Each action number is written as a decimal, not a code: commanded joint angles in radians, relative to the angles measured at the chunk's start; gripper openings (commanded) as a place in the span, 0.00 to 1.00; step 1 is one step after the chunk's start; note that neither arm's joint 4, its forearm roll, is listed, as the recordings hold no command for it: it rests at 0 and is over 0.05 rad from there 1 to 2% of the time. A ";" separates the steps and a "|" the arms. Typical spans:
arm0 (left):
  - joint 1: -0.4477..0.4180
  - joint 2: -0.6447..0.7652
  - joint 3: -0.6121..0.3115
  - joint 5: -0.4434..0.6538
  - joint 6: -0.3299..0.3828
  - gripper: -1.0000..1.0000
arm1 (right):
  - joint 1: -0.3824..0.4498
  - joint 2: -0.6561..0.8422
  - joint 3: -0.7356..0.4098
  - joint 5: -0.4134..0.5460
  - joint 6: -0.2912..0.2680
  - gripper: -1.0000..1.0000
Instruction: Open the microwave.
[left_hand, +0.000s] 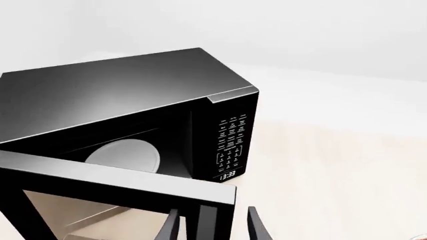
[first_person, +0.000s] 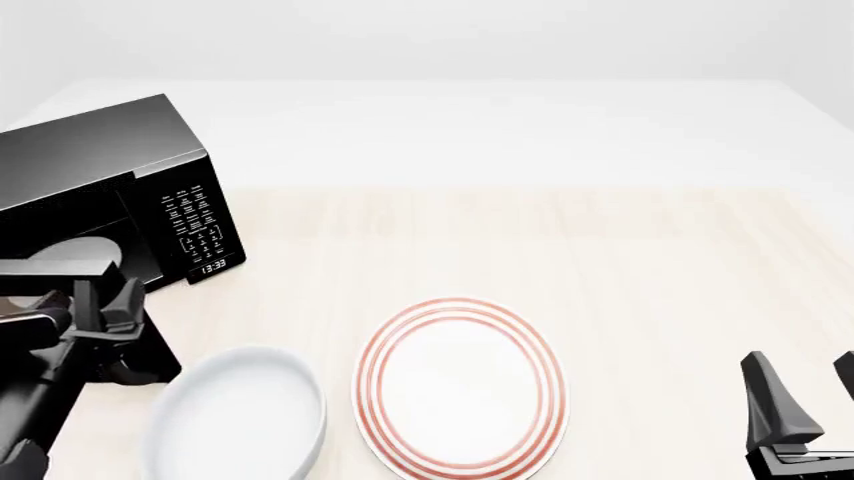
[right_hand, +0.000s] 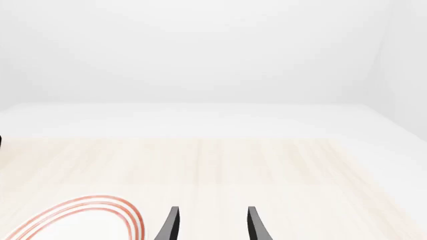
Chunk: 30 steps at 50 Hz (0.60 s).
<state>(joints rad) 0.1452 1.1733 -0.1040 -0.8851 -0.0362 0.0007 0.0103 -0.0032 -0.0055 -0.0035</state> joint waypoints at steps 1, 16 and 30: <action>0.000 -0.031 -0.007 0.010 -0.002 1.00 | 0.000 0.000 0.000 0.000 0.000 1.00; 0.004 -0.242 -0.011 0.195 0.022 1.00 | 0.000 0.000 0.000 0.000 0.000 1.00; 0.013 -0.435 -0.005 0.355 0.049 1.00 | 0.000 0.000 0.000 0.000 0.000 1.00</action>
<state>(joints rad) 0.1531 0.8603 -0.1093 -0.6332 -0.0048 0.0007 0.0103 -0.0032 -0.0055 -0.0035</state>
